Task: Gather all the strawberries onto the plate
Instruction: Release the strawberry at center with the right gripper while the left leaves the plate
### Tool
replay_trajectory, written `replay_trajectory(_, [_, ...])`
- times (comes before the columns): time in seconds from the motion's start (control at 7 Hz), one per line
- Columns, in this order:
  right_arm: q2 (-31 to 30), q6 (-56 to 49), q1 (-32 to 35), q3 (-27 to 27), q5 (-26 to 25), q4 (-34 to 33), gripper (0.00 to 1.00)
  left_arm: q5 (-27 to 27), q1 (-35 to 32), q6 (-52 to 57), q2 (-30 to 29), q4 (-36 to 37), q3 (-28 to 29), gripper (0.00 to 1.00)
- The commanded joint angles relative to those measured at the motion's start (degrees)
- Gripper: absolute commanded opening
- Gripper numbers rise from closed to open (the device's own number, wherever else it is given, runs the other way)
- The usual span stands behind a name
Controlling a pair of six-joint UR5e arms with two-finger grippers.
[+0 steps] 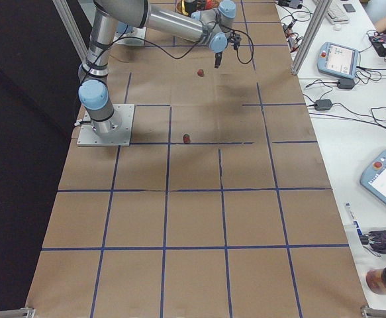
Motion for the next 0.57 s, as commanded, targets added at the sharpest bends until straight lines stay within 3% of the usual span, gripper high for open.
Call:
replay_trajectory(0.0, [-6.1, -14.2, -9.2, -0.6, -2.1, 10.6, 1.00, -5.2, -9.3, -14.4, -0.8, -0.1, 1.9, 0.98])
replay_trajectory(0.29, [-9.6, -32.1, -18.8, 4.0, -9.0, 11.1, 1.00, -7.3, -16.5, -23.5, -4.3, 0.2, 4.7, 0.97])
replay_trajectory(0.43, [-12.2, -38.2, -25.1, 8.3, -8.9, 10.8, 1.00, -7.0, -22.2, -29.1, -8.5, 0.0, 9.5, 0.98])
